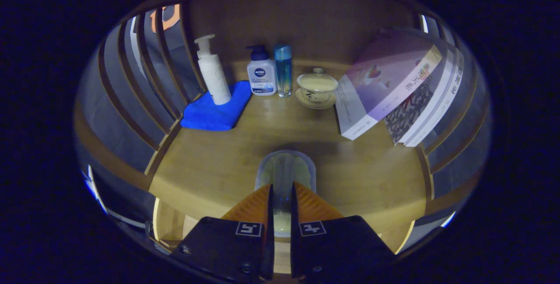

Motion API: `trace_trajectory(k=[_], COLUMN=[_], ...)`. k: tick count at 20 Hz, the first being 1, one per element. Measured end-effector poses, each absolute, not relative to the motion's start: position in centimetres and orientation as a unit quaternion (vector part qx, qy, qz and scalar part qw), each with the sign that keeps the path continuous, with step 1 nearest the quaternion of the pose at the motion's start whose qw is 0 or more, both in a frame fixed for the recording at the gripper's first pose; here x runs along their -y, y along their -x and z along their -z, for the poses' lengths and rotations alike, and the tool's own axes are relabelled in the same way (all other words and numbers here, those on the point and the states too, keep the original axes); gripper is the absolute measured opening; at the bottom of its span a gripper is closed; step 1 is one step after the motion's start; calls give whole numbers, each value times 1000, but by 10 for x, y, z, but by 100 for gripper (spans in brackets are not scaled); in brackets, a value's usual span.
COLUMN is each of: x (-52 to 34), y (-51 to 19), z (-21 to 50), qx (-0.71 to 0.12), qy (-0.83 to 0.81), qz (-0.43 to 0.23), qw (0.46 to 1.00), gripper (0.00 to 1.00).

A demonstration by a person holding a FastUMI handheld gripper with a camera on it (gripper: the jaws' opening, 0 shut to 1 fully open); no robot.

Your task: Pull open the drawer, take out the items inside it, and place them on the countertop above the cabinet.

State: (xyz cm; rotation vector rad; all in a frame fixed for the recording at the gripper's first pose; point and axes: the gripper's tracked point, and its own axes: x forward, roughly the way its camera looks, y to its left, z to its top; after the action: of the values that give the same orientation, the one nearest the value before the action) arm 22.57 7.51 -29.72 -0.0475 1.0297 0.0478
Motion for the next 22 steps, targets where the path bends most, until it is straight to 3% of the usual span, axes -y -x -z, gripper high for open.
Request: trace_trajectory(k=[4,8,10,16,22], x=[-71,-78,-77,-84,-95], y=[-232,-229,-229,-187,-121], z=[300,295,283,244,212], qx=[-480,-460,-434,-374,-319], qy=[27,5,8,4,-10], qz=[-6,-13,-16,-53,-98], qw=[877,888,901,926,943], gripper=[19,32,47,80,81])
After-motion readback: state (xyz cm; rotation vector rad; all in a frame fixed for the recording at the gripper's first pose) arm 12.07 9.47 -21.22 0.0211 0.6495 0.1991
